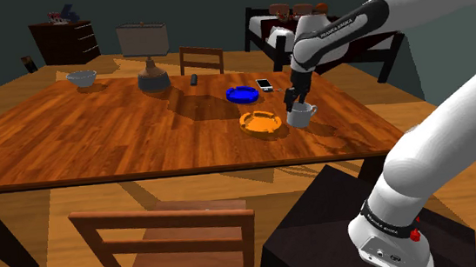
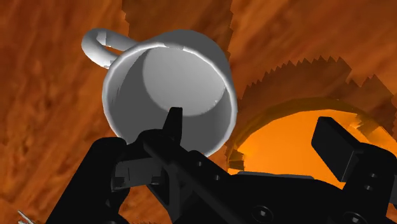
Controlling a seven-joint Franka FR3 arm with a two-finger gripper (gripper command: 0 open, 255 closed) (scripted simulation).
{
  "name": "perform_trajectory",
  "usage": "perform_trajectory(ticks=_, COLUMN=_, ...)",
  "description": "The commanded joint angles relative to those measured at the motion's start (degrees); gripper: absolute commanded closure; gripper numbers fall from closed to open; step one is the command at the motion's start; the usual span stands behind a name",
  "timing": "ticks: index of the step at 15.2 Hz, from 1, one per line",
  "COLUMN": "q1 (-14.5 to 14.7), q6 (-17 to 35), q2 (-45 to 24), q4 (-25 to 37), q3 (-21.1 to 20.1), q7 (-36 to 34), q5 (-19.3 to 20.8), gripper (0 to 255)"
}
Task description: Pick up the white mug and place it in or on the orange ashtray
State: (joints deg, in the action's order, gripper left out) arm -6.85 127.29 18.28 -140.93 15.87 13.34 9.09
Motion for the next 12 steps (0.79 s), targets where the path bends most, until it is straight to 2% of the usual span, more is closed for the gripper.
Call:
perform_trajectory(ticks=1, q1=-0.14, q6=2.33, q2=-2.17, q4=-0.01, q3=0.86, q7=0.91, q5=-0.28, gripper=0)
perform_trajectory(ticks=7, q1=-0.07, q6=7.50, q2=-5.39, q4=-1.99, q3=1.51, q7=1.34, q5=-0.69, gripper=0)
perform_trajectory(ticks=12, q1=-0.06, q6=8.01, q2=-5.73, q4=-2.16, q3=1.57, q7=1.39, q5=-0.75, gripper=0)
